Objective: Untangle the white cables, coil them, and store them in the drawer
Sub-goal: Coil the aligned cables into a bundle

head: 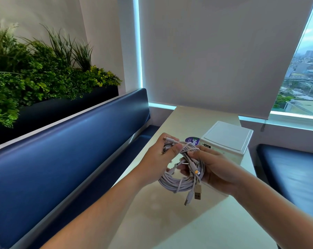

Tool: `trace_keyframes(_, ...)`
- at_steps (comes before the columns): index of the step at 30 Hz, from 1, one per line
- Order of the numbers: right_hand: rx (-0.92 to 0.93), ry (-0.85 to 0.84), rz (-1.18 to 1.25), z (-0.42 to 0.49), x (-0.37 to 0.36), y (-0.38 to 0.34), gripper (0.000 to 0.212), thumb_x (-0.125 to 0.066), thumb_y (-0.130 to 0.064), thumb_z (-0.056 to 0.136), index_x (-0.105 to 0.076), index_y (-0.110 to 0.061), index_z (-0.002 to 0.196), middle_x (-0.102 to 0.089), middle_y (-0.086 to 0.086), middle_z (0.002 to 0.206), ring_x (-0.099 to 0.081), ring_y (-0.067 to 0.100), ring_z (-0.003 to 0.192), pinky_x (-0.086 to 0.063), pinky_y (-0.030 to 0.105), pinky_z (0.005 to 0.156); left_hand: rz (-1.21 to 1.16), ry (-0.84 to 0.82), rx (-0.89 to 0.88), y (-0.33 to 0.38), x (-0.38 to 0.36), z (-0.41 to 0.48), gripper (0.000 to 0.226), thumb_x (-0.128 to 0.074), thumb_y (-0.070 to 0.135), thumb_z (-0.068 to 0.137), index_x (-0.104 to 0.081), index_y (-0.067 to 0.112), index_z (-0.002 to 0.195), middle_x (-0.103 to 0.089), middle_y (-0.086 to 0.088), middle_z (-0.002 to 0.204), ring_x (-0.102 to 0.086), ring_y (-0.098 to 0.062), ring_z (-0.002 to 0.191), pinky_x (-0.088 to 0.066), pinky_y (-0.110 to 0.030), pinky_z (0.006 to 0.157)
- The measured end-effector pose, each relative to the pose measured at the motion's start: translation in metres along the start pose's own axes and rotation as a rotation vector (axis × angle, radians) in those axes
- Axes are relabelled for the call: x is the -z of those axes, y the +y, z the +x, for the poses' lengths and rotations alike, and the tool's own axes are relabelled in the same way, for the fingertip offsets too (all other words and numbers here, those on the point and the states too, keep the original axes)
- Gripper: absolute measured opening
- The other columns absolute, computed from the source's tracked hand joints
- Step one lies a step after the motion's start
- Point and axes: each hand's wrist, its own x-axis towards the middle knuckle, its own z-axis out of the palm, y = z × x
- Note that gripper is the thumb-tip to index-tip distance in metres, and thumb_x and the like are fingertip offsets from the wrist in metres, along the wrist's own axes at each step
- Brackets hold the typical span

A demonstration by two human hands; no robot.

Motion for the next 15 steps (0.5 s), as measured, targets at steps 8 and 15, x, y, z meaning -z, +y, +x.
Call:
trace_keyframes(8, 0.008, -0.058, 0.124, -0.0018, -0.0053, 0.0054, 0.030, -0.053, -0.005, 0.088, -0.053, 0.001, 0.118, -0.062, 0.019, 0.074, -0.060, 0.025, 0.058, -0.058, 0.032, 0.061, -0.001, -0.056, 0.019, -0.0017, 0.0072, 0.0015, 0.021, -0.050, 0.047, 0.096, -0.053, 0.033, 0.111, -0.057, 0.020, 0.095, -0.054, 0.001, 0.079, -0.054, -0.025, 0.059)
trace_keyframes(15, -0.056, -0.097, -0.138, 0.0017, -0.0027, -0.0006, 0.047, -0.068, -0.004, 0.073, -0.052, -0.007, 0.117, -0.059, 0.007, 0.073, -0.058, 0.019, 0.061, -0.053, 0.033, 0.060, 0.133, -0.079, -0.064, 0.0029, 0.0066, 0.0033, 0.019, -0.048, 0.050, 0.095, -0.051, 0.035, 0.108, -0.057, 0.032, 0.081, -0.055, 0.004, 0.076, -0.050, -0.019, 0.062)
